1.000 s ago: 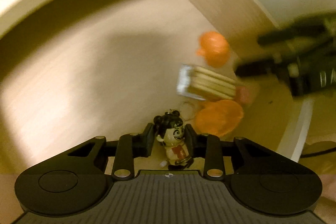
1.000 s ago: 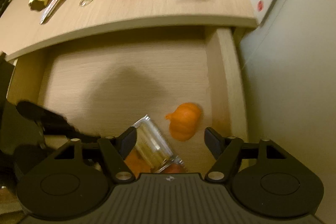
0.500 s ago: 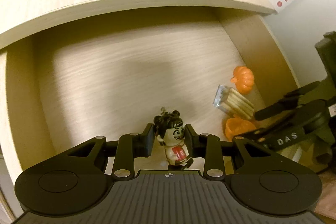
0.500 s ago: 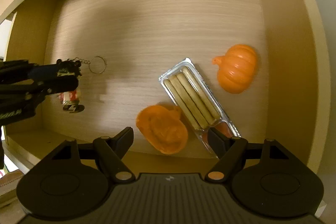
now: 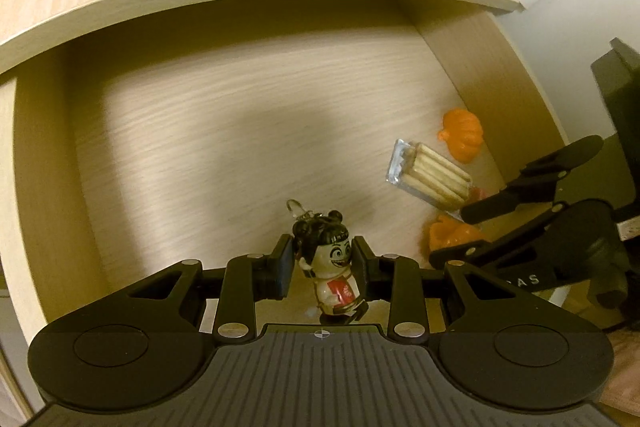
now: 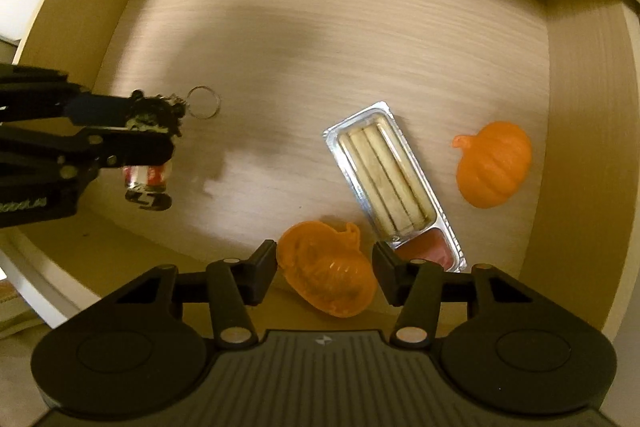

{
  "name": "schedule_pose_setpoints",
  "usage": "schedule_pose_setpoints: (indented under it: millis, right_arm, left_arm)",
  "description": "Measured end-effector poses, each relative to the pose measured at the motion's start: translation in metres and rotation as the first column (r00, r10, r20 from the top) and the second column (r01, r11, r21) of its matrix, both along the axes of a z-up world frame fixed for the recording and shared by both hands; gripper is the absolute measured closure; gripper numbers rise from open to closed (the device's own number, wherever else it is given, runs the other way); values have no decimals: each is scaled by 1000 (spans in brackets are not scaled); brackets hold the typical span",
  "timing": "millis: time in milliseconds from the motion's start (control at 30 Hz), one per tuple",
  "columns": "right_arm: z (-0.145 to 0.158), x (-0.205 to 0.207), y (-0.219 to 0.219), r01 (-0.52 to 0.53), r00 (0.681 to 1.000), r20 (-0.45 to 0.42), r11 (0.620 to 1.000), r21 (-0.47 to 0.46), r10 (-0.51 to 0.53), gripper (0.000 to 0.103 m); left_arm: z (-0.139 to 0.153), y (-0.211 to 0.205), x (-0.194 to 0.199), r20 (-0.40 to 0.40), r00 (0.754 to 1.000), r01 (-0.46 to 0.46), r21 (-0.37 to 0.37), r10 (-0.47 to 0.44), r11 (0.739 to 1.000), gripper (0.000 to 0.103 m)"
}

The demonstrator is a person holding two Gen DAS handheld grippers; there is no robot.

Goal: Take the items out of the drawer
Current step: 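Grasp the orange pumpkin mold with the right tool while the left tool holds the figure, then carry both items onto the desktop and open both tools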

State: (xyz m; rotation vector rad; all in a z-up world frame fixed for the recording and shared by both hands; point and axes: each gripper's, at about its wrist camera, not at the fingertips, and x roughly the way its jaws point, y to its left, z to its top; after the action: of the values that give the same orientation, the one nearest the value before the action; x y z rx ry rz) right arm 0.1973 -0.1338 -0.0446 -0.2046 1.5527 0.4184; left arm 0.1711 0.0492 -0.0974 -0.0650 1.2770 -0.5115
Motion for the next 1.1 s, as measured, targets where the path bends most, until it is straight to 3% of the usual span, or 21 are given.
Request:
schedule_pose_setpoints:
  millis: [267, 767, 967, 1100]
  right_arm:
    - [-11, 2, -4, 0, 997, -72, 1000, -31, -2, 50]
    - [18, 5, -12, 19, 1000, 24, 999, 40, -20, 51]
    - [74, 26, -37, 92, 982, 148, 983, 156, -116, 51]
    - [139, 51, -60, 150, 918, 323, 954, 260, -232, 51]
  left_arm:
    - [-4, 1, 3, -37, 999, 2, -5, -3, 1000, 69]
    - [4, 1, -6, -10, 1000, 29, -24, -29, 999, 69]
    - [61, 9, 6, 115, 993, 42, -96, -31, 994, 69]
    - [118, 20, 32, 276, 961, 10, -120, 24, 993, 69]
